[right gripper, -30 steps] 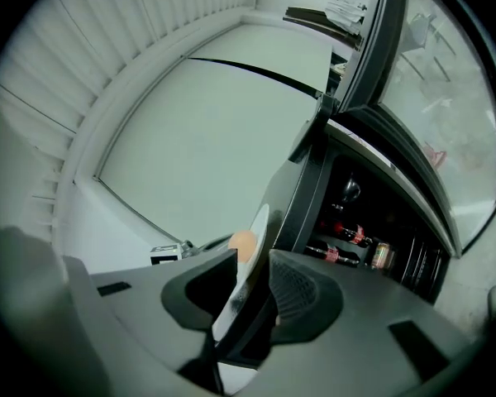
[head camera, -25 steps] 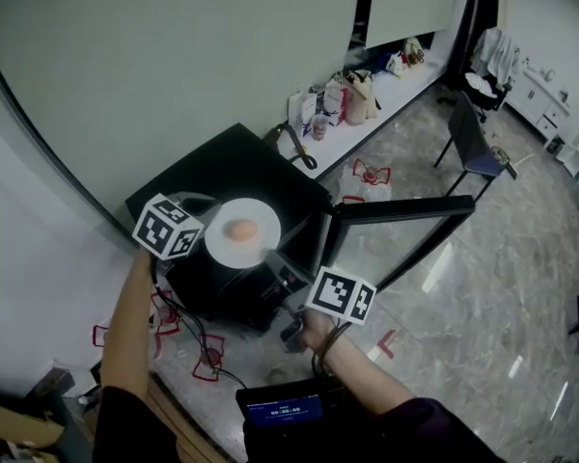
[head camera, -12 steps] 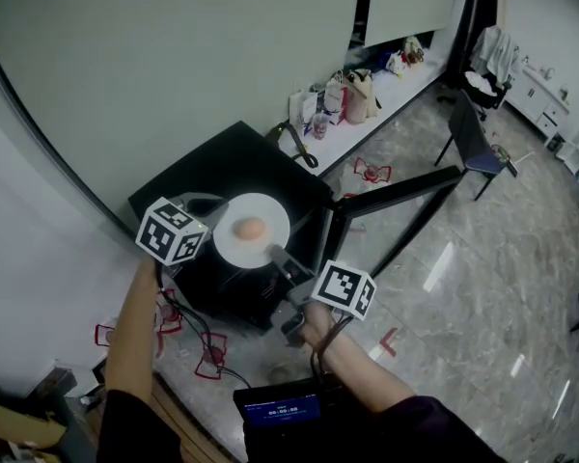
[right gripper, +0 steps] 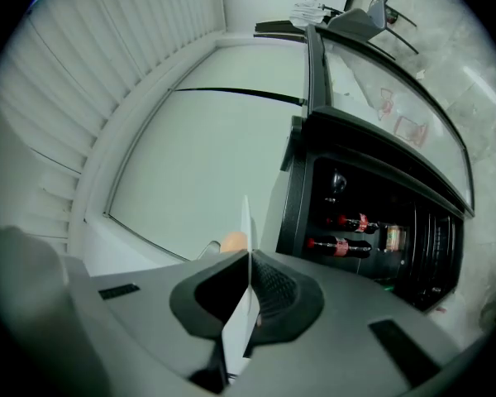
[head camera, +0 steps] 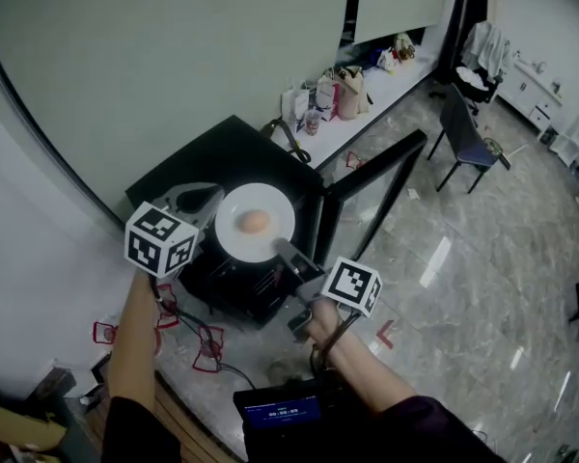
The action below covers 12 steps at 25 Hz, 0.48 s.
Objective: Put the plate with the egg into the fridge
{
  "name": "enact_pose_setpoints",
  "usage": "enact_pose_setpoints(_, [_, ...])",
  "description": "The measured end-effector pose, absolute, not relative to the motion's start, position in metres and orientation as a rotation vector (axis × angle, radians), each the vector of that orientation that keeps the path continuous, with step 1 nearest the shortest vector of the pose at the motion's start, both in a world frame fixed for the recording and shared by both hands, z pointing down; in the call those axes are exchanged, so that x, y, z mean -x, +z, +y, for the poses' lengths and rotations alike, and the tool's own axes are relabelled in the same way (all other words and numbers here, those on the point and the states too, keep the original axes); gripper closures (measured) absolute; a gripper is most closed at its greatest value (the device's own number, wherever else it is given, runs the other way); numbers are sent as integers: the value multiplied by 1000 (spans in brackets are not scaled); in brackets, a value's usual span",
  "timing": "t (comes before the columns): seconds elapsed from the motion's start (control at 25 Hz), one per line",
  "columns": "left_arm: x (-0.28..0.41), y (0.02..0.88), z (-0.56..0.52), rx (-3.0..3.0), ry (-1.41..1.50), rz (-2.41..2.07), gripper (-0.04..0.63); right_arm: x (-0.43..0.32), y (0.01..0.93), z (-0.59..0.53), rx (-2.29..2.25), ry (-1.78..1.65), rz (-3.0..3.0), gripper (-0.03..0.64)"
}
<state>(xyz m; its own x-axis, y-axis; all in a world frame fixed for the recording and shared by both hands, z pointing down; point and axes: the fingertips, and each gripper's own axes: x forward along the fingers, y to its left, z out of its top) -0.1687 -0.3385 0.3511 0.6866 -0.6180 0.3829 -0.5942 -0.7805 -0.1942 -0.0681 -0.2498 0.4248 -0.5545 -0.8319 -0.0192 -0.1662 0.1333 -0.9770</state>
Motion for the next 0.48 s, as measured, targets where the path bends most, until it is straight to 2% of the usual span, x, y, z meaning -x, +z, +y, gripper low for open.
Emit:
enact_pose_setpoints(0.24, [139, 333, -281, 2802, -480, 1093, 587, 31, 438, -216, 1030, -1506, 1782, 600])
enact_pose_setpoints(0.48, [111, 351, -230, 2788, -364, 1228, 586, -10, 454, -200, 1004, -1527, 1780, 600])
